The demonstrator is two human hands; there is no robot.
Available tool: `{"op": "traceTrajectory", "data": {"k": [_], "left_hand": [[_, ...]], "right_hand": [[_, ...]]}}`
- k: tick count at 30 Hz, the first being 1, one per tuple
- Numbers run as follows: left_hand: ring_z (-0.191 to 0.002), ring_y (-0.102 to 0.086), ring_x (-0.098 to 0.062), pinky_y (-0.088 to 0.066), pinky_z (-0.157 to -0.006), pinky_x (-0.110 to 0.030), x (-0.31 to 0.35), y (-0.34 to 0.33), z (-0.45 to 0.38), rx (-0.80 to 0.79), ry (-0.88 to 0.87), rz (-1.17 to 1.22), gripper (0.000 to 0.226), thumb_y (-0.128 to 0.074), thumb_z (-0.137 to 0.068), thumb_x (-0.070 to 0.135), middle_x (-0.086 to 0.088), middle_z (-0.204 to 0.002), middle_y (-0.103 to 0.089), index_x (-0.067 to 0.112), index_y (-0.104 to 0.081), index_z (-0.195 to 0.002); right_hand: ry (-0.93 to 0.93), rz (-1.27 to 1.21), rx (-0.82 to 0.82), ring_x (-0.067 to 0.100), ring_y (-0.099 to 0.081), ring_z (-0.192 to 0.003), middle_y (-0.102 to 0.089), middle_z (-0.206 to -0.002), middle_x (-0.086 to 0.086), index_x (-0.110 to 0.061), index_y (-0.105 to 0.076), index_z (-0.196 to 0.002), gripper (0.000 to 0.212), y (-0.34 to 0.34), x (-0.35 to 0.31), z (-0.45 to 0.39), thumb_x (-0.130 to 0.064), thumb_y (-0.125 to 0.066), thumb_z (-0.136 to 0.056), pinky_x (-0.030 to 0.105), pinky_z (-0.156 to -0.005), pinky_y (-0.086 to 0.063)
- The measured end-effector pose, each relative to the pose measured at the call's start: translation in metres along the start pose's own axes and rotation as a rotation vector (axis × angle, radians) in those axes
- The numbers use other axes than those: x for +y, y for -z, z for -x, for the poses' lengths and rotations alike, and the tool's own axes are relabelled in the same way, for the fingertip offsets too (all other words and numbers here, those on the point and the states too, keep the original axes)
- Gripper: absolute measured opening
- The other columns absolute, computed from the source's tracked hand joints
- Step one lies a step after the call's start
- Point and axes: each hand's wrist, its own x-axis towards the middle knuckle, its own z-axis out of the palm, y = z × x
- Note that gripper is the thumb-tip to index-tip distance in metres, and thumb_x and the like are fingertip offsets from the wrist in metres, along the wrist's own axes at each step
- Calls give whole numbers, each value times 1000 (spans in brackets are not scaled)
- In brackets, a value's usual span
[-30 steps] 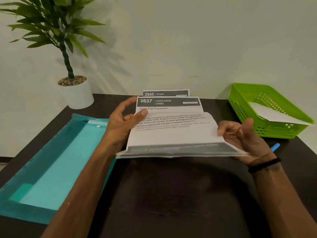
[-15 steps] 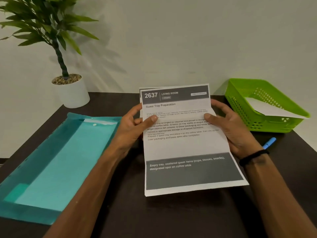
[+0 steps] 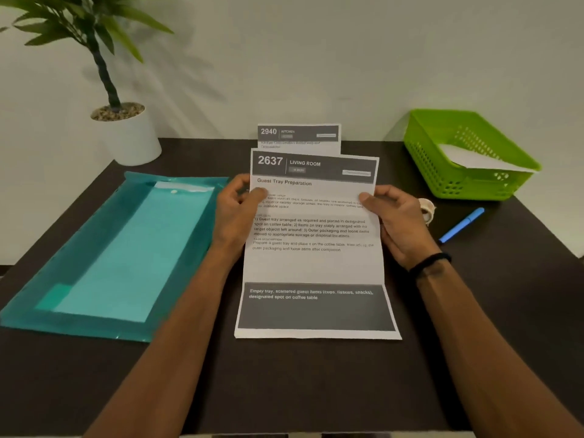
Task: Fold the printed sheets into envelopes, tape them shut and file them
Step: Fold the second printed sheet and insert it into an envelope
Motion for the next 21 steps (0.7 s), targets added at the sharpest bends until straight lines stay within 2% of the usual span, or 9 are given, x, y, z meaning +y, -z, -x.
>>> {"op": "traceTrajectory", "data": {"k": [2, 4, 6, 9, 13, 16, 18, 21], "left_hand": [[-90, -74, -23, -61, -79, -39, -3, -1, 1, -71, 10, -9, 24, -59, -96, -1, -4, -103, -79, 15, -72, -108], [-92, -75, -25, -61, -80, -40, -4, -1, 2, -107, 39, 8, 29, -58, -95, -3, -6, -106, -79, 19, -73, -105], [-90, -74, -25, -60, -81, -40, -3, 0, -1, -118, 85, 65, 26, -59, -92, -1, -7, -106, -79, 18, -72, -104], [-93, -72, -31, -57, -88, -49, -4, 2, -6, -106, 135, 140, 21, -60, -88, 2, -15, -110, -77, 14, -71, -101], [-90, -74, -29, -62, -82, -42, -5, 2, -8, -112, 140, 150, 23, -55, -95, -4, -14, -105, -77, 11, -70, -104], [-92, -75, -30, -62, -84, -44, -6, 2, -10, -107, 157, 159, 23, -56, -95, -3, -15, -107, -78, 10, -72, -105], [-94, -74, -34, -60, -89, -48, -5, 2, -10, -90, 171, 188, 21, -55, -96, -1, -18, -107, -77, 9, -73, -101], [-95, -72, -35, -57, -92, -49, -4, 3, -9, -83, 177, 202, 17, -57, -97, 5, -18, -104, -77, 5, -73, -103]], "right_hand": [[6, -5, 7, 32, -76, -100, -78, -111, 18, -7, -69, -105, 12, 3, 2, 1, -4, -73, -94, 48, -95, -60], [3, -11, 6, 34, -75, -103, -77, -113, 19, -6, -70, -109, 15, 4, 5, 1, -3, -73, -94, 50, -96, -60], [-9, -29, 2, 35, -75, -104, -77, -114, 19, -5, -69, -111, 17, 6, 5, -1, -1, -71, -94, 51, -96, -60], [-44, -56, -11, 32, -76, -100, -78, -113, 18, -5, -70, -109, 17, 7, 3, -5, 2, -70, -93, 49, -93, -62], [-63, -102, -10, 32, -76, -101, -78, -114, 18, -3, -69, -115, 25, 9, 1, -10, 7, -67, -92, 50, -93, -62], [-80, -120, 2, 36, -75, -105, -76, -117, 20, -1, -68, -117, 28, 9, 0, -10, 10, -65, -92, 49, -93, -62], [-84, -126, 4, 35, -76, -102, -76, -115, 21, -2, -71, -112, 24, 9, -1, -10, 10, -65, -91, 48, -92, -62], [-83, -135, 7, 28, -77, -88, -78, -100, 16, -9, -75, -94, 20, 8, -3, -9, 9, -66, -91, 43, -86, -64]]}}
